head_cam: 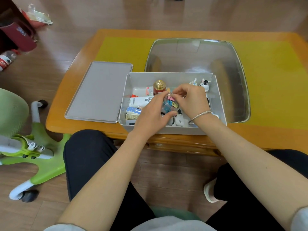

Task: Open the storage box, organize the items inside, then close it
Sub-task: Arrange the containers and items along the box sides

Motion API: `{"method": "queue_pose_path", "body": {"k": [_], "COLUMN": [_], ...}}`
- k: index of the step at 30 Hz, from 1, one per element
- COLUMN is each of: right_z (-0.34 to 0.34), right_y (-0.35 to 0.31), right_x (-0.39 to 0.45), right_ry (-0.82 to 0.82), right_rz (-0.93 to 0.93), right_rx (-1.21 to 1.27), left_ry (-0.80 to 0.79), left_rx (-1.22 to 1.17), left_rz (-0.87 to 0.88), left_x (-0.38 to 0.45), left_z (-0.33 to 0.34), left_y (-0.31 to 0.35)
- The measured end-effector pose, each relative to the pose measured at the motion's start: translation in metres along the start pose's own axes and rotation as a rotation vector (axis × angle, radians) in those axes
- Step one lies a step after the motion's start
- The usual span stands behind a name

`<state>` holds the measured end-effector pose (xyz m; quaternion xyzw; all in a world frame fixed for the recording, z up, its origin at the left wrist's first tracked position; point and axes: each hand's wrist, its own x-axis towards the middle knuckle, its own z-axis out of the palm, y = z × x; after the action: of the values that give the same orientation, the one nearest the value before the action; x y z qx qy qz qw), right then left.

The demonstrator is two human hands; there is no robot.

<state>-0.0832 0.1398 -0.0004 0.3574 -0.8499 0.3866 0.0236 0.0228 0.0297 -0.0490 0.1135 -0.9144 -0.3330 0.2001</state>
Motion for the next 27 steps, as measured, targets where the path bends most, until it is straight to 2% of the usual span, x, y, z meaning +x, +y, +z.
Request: {"method": "queue_pose_path", "body": {"k": [7, 14, 17, 21, 24, 27], "right_z": [-0.008, -0.008, -0.012, -0.014, -0.018, -0.029], "right_y": [-0.002, -0.004, 0.000, 0.002, 0.008, 0.021], "right_x": [-0.003, -0.001, -0.001, -0.008, -0.008, -0.002], "right_ry": [-0.097, -0.126, -0.160, -0.206, -0.112, 0.017], "right_rz": [-0.245, -0.307, -0.288, -0.197, -0.178, -0.042], "right_rx": [-0.001, -0.074, -0.055, 0.120, 0.094, 0.088], "left_ry": [-0.018, -0.027, -0.020, -0.005, -0.006, -0.005], "left_rx": [-0.052, -0.081, -0.088, -0.115, -0.097, -0.102], "left_rz": [-0.021, -0.055, -0.061, -0.032, -0.013, -0.035], "left_x": [0.001, 0.000, 0.001, 0.001, -0.001, 0.000], "left_z": [0.001, 0.002, 0.000, -0.004, -0.005, -0.004], "left_y": [-0.002, -0.003, -0.001, 0.002, 0.004, 0.003]}}
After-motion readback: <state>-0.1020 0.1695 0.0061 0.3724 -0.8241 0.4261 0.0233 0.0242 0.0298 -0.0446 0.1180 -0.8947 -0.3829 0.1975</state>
